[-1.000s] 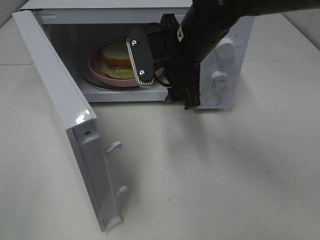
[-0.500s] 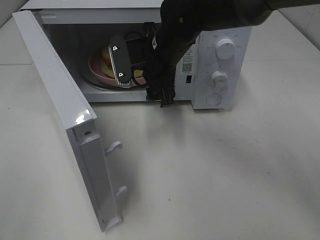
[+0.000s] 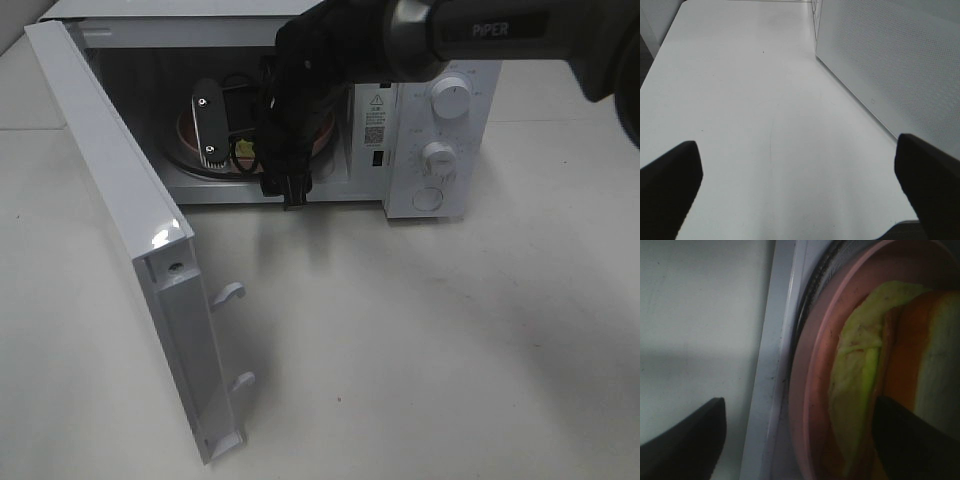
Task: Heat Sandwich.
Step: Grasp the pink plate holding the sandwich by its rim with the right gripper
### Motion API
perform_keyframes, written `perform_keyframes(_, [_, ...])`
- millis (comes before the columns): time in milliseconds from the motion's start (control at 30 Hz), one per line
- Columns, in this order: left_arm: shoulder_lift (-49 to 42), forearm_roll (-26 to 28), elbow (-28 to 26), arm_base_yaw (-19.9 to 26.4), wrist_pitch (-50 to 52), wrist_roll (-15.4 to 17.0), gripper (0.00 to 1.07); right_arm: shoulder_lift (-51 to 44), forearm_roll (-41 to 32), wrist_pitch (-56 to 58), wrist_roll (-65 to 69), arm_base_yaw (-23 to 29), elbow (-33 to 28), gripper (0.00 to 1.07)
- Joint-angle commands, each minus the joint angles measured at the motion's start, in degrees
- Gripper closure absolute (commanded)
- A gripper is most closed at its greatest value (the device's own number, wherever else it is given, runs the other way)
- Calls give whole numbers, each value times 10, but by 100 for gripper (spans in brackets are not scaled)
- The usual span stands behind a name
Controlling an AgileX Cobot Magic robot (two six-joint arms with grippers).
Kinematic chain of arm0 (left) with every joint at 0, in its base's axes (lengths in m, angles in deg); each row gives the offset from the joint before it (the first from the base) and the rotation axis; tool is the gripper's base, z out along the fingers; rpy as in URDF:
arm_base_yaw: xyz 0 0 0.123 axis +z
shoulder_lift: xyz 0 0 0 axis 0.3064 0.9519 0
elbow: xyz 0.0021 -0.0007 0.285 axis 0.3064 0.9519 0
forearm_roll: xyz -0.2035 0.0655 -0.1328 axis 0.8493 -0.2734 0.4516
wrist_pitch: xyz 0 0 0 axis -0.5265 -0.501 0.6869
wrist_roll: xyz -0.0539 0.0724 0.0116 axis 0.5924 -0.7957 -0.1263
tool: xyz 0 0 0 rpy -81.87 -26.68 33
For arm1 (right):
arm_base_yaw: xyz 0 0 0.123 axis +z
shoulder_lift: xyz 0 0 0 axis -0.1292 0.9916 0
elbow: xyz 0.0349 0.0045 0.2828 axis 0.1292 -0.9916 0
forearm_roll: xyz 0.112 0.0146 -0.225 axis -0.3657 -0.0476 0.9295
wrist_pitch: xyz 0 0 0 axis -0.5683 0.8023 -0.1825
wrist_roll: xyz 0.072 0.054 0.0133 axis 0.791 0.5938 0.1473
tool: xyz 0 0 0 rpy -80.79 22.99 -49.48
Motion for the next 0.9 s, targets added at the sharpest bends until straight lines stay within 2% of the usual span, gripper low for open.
perform_keyframes(33, [-9, 1, 0, -1, 6, 6, 6, 23, 2, 18, 10, 0, 32, 31])
perform_keyframes(167, [-9, 1, 0, -1, 6, 6, 6, 45, 6, 25, 19, -5, 56, 31])
perform_keyframes(433, [-9, -1, 0, -1, 6, 6, 6, 59, 1, 27, 21, -7, 60, 31])
perform_keyframes(533, [-9, -2, 0, -1, 6, 6, 6, 59, -1, 27, 21, -7, 60, 35])
perform_keyframes(567, [-9, -2, 0, -1, 6, 6, 6, 59, -1, 27, 21, -7, 60, 39])
perform_keyframes(600, [-9, -2, 0, -1, 6, 6, 6, 59, -1, 28, 21, -7, 60, 53])
perform_keyframes(667, [-9, -2, 0, -1, 6, 6, 6, 59, -1, 33, 23, -7, 60, 70])
perform_keyframes(700, [-9, -2, 0, -1, 6, 6, 6, 59, -1, 33, 23, -7, 60, 70])
perform_keyframes(733, [-9, -2, 0, -1, 6, 6, 6, 59, -1, 45, 26, -7, 60, 79])
perform_keyframes(767, [-9, -2, 0, -1, 6, 6, 6, 59, -1, 51, 30, -7, 60, 101])
perform_keyframes(800, [-9, -2, 0, -1, 6, 6, 6, 59, -1, 55, 32, -7, 60, 107])
perform_keyframes(900, [-9, -2, 0, -1, 6, 6, 6, 59, -1, 57, 32, -7, 60, 107])
